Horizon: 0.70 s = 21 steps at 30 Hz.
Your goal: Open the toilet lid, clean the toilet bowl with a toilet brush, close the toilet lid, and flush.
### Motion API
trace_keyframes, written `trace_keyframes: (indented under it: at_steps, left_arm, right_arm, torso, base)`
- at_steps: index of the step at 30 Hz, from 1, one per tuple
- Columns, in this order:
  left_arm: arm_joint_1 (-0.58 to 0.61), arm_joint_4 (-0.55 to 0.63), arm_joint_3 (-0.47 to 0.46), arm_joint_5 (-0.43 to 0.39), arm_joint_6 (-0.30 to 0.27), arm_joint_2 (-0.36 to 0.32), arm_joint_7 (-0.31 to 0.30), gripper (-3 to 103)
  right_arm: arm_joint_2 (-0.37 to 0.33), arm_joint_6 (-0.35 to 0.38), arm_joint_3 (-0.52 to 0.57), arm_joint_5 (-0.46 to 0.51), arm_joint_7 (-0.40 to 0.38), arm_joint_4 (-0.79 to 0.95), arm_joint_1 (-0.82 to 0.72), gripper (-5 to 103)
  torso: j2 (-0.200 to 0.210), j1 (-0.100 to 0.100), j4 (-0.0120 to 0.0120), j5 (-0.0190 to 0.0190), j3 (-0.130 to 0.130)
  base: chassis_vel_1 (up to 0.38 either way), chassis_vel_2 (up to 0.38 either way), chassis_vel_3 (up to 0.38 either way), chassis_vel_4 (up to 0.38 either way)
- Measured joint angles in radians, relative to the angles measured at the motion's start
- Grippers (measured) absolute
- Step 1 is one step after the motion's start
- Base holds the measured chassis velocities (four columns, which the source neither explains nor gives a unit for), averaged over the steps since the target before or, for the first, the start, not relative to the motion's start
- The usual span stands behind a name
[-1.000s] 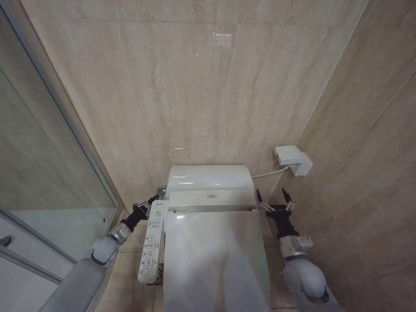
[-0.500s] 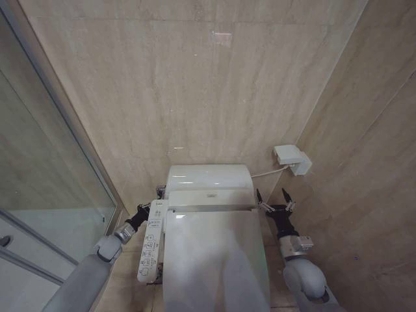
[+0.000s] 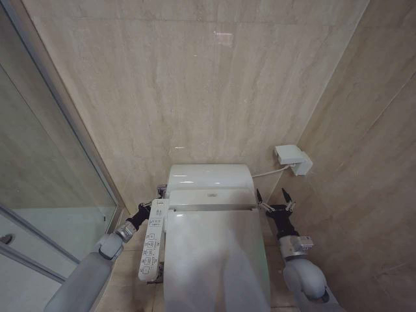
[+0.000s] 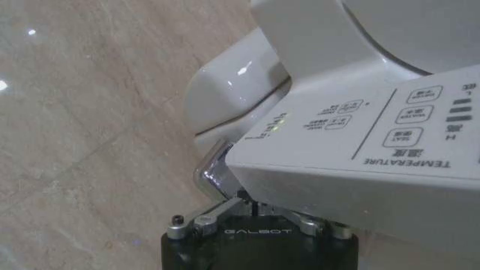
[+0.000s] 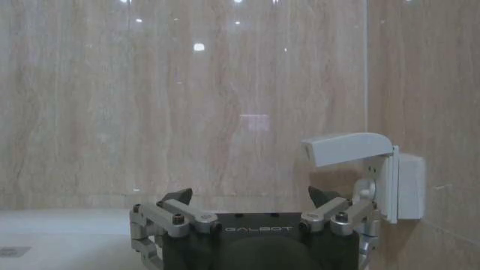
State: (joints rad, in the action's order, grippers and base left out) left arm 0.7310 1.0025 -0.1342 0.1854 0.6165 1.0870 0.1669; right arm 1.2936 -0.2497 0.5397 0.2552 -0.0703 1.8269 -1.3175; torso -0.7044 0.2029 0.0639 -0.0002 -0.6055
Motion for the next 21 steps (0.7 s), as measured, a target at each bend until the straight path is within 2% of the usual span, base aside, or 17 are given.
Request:
trace_keyframes:
  at_steps: [4,8,11,13,14,15,17,21]
  left_arm:
    - [0.0,0.0,-0.003,0.0,0.0,0.001,0.0,0]
    - [0.013,-0.007,-0.024,-0.001,-0.007,0.008,-0.006,0]
    - [0.029,-0.022,-0.044,-0.009,-0.022,0.018,-0.033,0]
    - [0.049,-0.044,-0.07,-0.017,-0.064,0.026,-0.074,0]
    - [0.057,-0.046,-0.074,-0.02,-0.075,0.03,-0.088,0]
    - [0.057,-0.046,-0.074,-0.02,-0.075,0.03,-0.088,0]
    - [0.074,-0.048,-0.088,-0.03,-0.114,0.034,-0.131,0]
    - [0.097,-0.023,-0.114,-0.077,-0.151,0.038,-0.189,0]
  right_arm:
    - [0.0,0.0,0.0,0.0,0.0,0.0,0.0,100]
    - [0.0,0.0,0.0,0.0,0.0,0.0,0.0,100]
    - [0.0,0.0,0.0,0.0,0.0,0.0,0.0,100]
    - [0.0,0.0,0.0,0.0,-0.001,0.0,0.0,100]
    - [0.0,0.001,0.0,0.0,0.0,0.0,0.0,100]
    - [0.0,0.001,0.0,0.0,0.0,0.0,0.0,100]
    - [0.0,0.0,0.0,0.0,0.0,0.0,0.0,100]
    - [0.0,0.0,0.0,0.0,0.0,0.0,0.0,100]
  torso:
    - [0.0,0.0,0.0001,0.0,0.0]
    - [0.0,0.0,0.0012,0.0,0.0]
    - [0.0,0.0,0.001,0.0011,0.001]
    - [0.0,0.0,0.0014,0.0009,0.001]
    - [0.0,0.0,0.0007,-0.0002,0.0]
    - [0.0,0.0,0.0007,-0.0002,0.0]
    - [0.0,0.0,0.0012,0.0002,0.0]
    - [0.0,0.0,0.0006,-0.0001,0.0]
  base:
    - [0.0,0.0,0.0,0.0]
    - [0.0,0.0,0.0,0.0]
    - [0.0,0.0,0.0,0.0]
    - [0.0,0.0,0.0,0.0]
    - [0.0,0.0,0.0,0.0]
    - [0.0,0.0,0.0,0.0]
    - [-0.025,0.005,0.003,-0.012]
    - [-0.025,0.004,-0.001,-0.012]
